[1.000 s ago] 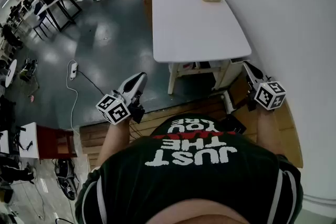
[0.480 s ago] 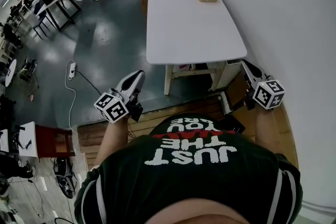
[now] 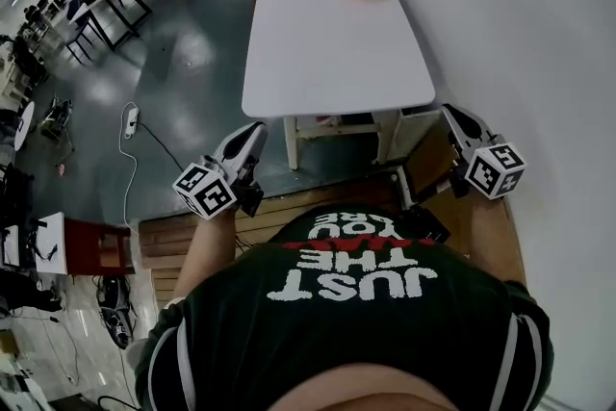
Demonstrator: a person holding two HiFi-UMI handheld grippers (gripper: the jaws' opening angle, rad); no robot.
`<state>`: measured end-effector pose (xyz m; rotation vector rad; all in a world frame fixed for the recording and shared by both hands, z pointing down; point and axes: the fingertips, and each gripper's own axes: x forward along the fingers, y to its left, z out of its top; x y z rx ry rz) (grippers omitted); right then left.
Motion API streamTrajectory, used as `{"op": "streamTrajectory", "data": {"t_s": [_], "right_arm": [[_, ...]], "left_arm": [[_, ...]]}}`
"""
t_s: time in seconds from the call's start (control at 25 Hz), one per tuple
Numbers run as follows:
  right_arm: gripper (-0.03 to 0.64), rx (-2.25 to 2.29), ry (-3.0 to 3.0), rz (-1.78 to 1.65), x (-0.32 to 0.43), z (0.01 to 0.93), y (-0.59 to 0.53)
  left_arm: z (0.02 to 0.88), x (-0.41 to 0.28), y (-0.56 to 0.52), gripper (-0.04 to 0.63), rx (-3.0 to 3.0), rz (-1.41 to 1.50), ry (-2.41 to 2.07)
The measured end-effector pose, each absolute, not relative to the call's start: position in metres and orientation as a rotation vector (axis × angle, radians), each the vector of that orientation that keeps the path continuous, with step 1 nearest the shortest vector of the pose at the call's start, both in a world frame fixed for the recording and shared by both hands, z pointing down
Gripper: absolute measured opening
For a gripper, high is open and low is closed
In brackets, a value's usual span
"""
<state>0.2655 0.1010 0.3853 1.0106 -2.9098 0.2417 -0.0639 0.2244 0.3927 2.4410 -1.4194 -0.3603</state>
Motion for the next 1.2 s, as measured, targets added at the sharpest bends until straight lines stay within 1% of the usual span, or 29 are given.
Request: {"op": "streamTrajectory", "data": {"t_s": [0.24, 0.48, 0.68, 0.96, 1.2], "right_arm": [[0.006, 0.953, -2.919, 0.275, 0.265, 0.402, 0.088], [0.006, 0.94, -2.91, 0.31, 0.24, 0.413, 0.054], [0.006, 0.963, -2.874, 0.335, 0.209, 0.413, 0.009], [0.008, 1.049, -2.787, 0.338, 0.139, 0.377, -0.077], [0.008, 1.121, -2.745, 0.395, 0.114, 0.351, -0.129]], "left_arm": [[0.399, -0.053, 0.214, -0.002, 2.454, -0.304, -1.417], [0.409, -0.077, 0.18, -0.002, 2.423, -0.3, -1.412], [0.413, -0.099, 0.128, -0.002, 2.424, -0.316, -1.358], [0.398, -0.148, 0.043, -0.002, 2.49, -0.279, -1.218], [0.373, -0.169, -0.017, -0.001, 2.532, -0.261, -1.135]]}}
